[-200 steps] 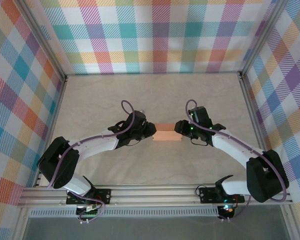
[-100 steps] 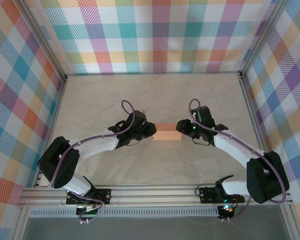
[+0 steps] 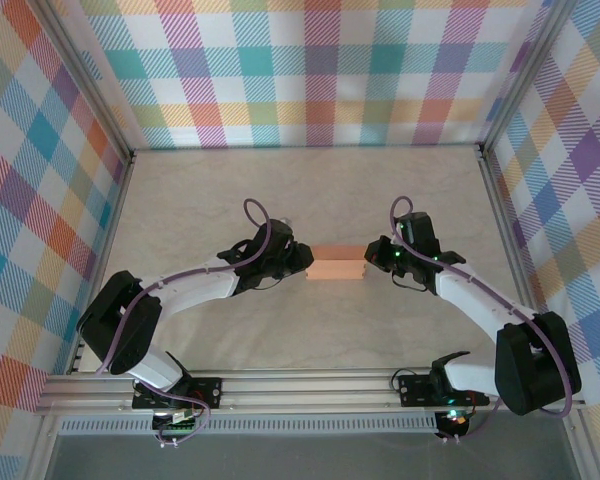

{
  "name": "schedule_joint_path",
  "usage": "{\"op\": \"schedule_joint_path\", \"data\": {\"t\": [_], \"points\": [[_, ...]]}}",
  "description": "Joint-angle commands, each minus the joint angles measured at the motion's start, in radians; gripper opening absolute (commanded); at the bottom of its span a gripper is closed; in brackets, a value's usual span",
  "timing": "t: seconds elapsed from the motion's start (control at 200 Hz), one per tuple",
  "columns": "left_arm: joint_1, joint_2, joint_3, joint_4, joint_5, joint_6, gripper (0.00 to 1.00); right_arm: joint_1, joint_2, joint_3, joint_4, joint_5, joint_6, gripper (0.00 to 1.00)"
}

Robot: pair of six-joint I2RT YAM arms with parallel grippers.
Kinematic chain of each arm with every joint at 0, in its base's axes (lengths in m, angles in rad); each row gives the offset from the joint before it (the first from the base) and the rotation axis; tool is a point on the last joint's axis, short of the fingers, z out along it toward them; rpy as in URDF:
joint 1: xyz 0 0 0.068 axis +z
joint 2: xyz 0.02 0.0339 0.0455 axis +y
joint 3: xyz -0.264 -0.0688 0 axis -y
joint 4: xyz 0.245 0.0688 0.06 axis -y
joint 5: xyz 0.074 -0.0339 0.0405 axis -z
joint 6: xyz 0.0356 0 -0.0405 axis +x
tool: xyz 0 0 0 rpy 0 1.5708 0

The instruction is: Fold the paper box

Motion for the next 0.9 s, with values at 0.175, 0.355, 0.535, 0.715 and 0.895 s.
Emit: {"op": "schedule_joint_path", "data": {"t": [0.175, 0.355, 0.535, 0.715, 0.895], "points": [[0.008, 0.097, -0.037, -0.189, 0.010, 0.032, 0.26, 0.010, 0.001, -0.005, -0.003, -0.066, -0.015, 0.14], [0.007, 0.094, 0.024, -0.220, -0.001, 0.053, 0.37, 0.010, -0.008, 0.040, -0.020, -0.060, -0.047, 0.39], [0.007, 0.080, 0.134, -0.326, -0.032, 0.102, 0.48, 0.009, 0.027, 0.078, -0.024, -0.061, -0.062, 0.46], [0.007, 0.068, 0.230, -0.390, -0.045, 0.151, 0.58, 0.010, 0.036, 0.124, -0.076, -0.018, -0.113, 0.52], [0.008, 0.057, 0.298, -0.421, -0.105, 0.269, 0.77, 0.010, 0.036, 0.158, -0.119, 0.025, -0.153, 0.62]]}}
